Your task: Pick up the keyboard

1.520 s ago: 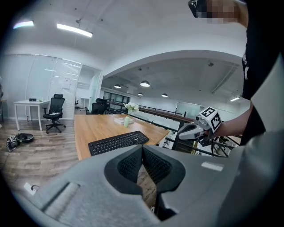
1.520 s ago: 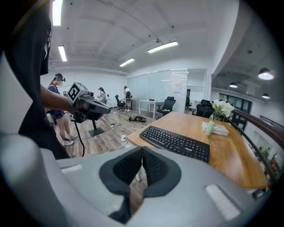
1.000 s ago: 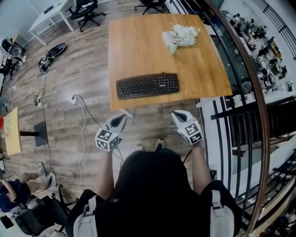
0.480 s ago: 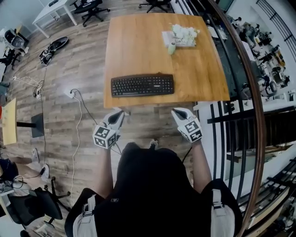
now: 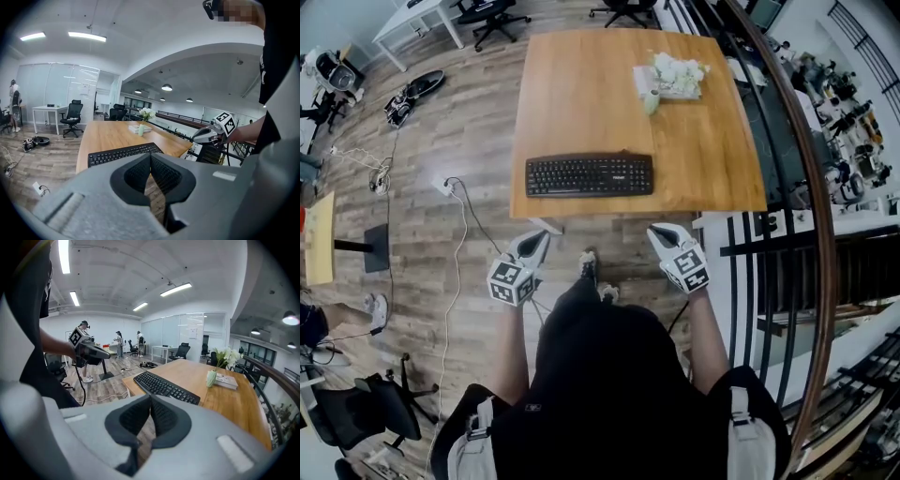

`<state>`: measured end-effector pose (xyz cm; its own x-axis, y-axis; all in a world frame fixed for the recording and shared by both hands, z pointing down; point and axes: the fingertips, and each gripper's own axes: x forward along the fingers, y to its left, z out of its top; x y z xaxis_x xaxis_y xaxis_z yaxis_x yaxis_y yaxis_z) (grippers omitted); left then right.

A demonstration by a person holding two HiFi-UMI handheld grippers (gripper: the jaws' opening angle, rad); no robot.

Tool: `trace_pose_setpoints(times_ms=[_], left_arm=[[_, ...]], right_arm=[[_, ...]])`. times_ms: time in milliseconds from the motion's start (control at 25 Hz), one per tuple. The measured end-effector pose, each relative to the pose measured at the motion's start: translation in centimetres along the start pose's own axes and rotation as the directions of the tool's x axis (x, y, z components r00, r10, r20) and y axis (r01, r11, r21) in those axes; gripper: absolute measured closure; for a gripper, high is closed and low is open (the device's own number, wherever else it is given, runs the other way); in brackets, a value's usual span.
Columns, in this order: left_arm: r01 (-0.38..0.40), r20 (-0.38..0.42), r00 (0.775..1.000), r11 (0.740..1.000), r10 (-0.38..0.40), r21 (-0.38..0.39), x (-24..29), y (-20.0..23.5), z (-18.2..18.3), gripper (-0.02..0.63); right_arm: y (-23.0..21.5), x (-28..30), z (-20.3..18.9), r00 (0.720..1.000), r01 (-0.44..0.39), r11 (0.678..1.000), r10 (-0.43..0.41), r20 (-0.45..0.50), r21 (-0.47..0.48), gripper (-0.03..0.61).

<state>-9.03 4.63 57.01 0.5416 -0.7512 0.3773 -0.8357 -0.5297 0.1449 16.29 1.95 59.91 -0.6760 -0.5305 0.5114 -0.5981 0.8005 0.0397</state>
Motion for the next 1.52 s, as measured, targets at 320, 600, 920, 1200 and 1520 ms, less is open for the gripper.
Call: trace_pose_setpoints(times_ms=[320,600,920,1200,1520], left_arm=[[0.009,0.001,1.0,1.0,-0.009,0.007,2.6,1.6,0.2,0.603],[0.033,-0.016,0.999,0.999,-0.033,-0.006,5.5,3.6,1.1,0.603],[0.023,-0.024,0.999,1.0,-0.024,-0.018,9.4,8.2,2.6,0.603],[0.017,-0.029,0.999,0.999,-0.019,-0.051,12.6,11.5,3.5,0.603],[0.019,-0.057,0.998,0.998,-0.023,-0.065,15.1,14.9,3.7,0.603]], right_arm=[[-1.7,0.9,-0.9,1.0,0.026,0.999,-0.026,-0.014,0.021,0.575],[-4.6,2.8,0.0,0.998,0.057,0.998,-0.057,-0.014,0.04,0.574],[-7.6,6.7,1.2,0.997,0.043,0.998,-0.04,-0.059,0.043,0.574],[-11.1,9.5,3.0,0.997,0.05,0.998,-0.048,-0.06,0.035,0.574],[-13.8,12.1,4.1,0.996,0.064,0.997,-0.06,-0.067,0.05,0.574]])
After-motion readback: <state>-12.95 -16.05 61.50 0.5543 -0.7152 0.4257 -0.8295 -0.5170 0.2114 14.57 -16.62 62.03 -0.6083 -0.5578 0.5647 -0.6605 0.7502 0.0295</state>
